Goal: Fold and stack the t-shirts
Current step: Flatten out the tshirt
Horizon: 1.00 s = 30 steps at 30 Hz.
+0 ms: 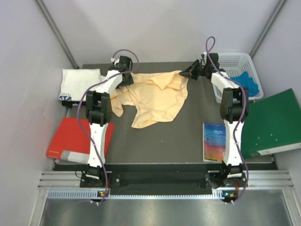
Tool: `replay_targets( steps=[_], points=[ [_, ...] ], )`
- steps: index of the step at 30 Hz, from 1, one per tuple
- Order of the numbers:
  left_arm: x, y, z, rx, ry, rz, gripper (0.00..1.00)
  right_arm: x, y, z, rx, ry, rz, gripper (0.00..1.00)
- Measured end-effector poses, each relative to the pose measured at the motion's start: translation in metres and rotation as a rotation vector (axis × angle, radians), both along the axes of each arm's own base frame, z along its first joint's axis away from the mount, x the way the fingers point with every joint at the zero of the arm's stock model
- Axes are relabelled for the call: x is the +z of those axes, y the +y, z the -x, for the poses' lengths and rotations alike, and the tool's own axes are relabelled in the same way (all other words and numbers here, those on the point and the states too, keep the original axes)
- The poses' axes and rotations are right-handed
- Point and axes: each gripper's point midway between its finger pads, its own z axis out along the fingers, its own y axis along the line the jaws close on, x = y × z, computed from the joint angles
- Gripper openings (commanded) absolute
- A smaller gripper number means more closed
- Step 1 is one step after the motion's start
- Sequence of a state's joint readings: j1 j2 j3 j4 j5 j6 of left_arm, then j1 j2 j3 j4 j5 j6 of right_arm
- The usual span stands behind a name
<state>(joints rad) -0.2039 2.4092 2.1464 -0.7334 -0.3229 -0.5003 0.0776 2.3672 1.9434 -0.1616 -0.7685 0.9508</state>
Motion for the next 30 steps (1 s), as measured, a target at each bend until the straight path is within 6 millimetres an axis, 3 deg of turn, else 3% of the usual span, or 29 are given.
replay_targets(
  steps=[1,2,4,10,16,22,30],
  points=[
    [0.003,0.002,0.002,0.003,-0.002,-0.005,0.60,0.000,0.000,0.000,0.001,0.001,-0.001,0.00],
    [0.006,0.003,0.003,0.005,-0.004,-0.009,0.44,0.000,0.000,0.000,0.002,0.002,-0.001,0.00],
    [0.012,0.005,0.004,0.007,-0.012,-0.018,0.38,0.000,0.000,0.001,0.003,0.000,-0.002,0.00],
    [0.019,0.011,0.009,0.021,-0.017,-0.032,0.41,-0.001,0.001,0.002,0.010,0.002,-0.006,0.00],
    [0.014,0.015,0.012,0.031,-0.005,-0.036,0.58,-0.010,0.001,0.006,0.014,0.021,-0.008,0.00],
    [0.016,0.021,0.015,0.040,-0.005,-0.051,0.60,-0.016,0.001,0.010,0.017,0.039,-0.008,0.00],
    [0.050,0.030,0.027,0.041,-0.054,-0.072,0.59,-0.018,0.007,0.013,0.027,0.043,-0.008,0.00]
  ],
)
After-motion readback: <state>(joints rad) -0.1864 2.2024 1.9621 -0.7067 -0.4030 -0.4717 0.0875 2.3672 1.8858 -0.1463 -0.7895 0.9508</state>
